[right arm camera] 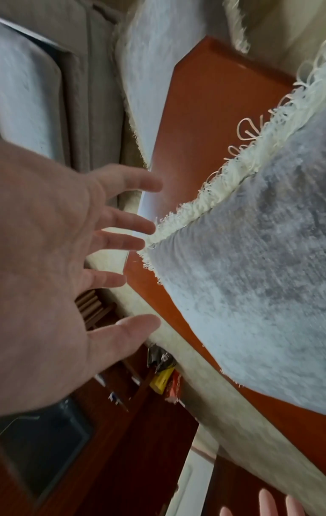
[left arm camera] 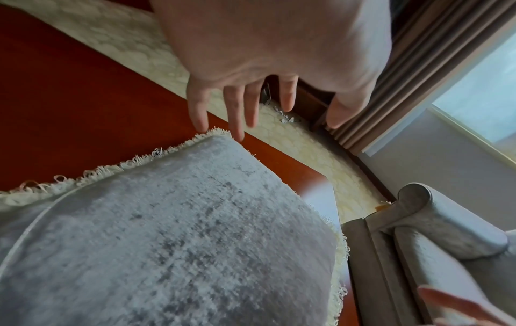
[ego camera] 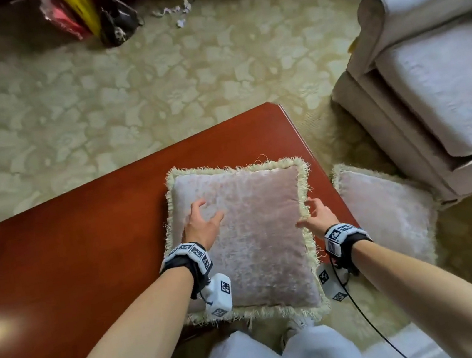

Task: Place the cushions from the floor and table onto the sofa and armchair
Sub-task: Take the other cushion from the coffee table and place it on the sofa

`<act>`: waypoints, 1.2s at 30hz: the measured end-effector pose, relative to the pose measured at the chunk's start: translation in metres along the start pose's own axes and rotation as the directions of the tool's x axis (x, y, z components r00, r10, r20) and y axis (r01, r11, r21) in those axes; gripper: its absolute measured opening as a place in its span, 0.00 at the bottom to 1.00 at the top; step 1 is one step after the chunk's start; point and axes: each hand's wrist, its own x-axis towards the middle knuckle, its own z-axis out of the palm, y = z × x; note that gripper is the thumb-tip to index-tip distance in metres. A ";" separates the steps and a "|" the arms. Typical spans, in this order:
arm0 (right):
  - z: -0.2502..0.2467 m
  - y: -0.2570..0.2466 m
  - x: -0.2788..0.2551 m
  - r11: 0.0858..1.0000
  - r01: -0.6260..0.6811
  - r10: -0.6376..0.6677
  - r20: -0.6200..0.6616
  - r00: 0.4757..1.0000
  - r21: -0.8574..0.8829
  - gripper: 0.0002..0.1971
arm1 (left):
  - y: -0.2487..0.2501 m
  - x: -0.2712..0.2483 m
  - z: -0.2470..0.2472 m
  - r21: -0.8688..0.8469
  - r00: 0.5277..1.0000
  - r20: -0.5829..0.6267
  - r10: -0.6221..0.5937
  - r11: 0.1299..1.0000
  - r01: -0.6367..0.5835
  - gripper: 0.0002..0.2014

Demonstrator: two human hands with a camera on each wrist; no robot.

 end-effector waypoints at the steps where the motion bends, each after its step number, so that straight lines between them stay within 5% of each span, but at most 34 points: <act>1: 0.007 -0.001 0.005 0.999 -0.036 0.036 0.011 0.999 0.015 0.36 | -0.001 0.011 0.001 -0.005 0.999 0.028 -0.017 1.000 0.017 0.28; 10: 0.065 0.001 0.068 0.905 -0.316 0.346 -0.062 0.936 0.283 0.17 | -0.047 0.123 0.011 0.020 0.967 0.129 -0.219 0.976 0.219 0.29; 13: 0.086 0.035 0.104 0.845 -0.380 0.431 -0.059 0.900 0.376 0.25 | -0.071 0.148 0.018 0.003 0.945 0.142 -0.296 0.955 0.298 0.28; 16: 0.092 0.011 0.099 0.843 -0.431 0.480 -0.087 0.873 0.322 0.24 | -0.084 0.164 0.020 0.010 0.951 0.062 -0.303 0.953 0.303 0.31; 19: 0.098 0.000 0.101 0.845 -0.479 0.513 -0.105 0.852 0.236 0.24 | -0.097 0.176 0.016 0.008 0.933 0.028 -0.359 0.933 0.359 0.42; 24: 0.110 -0.003 0.109 0.804 -0.566 0.594 -0.240 0.768 0.182 0.45 | -0.131 0.192 0.012 0.089 0.875 0.081 -0.477 0.878 0.471 0.65; 27: 0.111 -0.002 0.113 0.773 -0.600 0.634 -0.225 0.740 0.206 0.54 | -0.137 0.199 0.014 0.094 0.862 0.143 -0.487 0.873 0.478 0.70; 36: 0.104 0.006 0.120 0.771 -0.508 0.597 -0.159 0.786 0.385 0.64 | -0.143 0.212 0.012 0.032 0.844 0.246 -0.477 0.874 0.485 0.75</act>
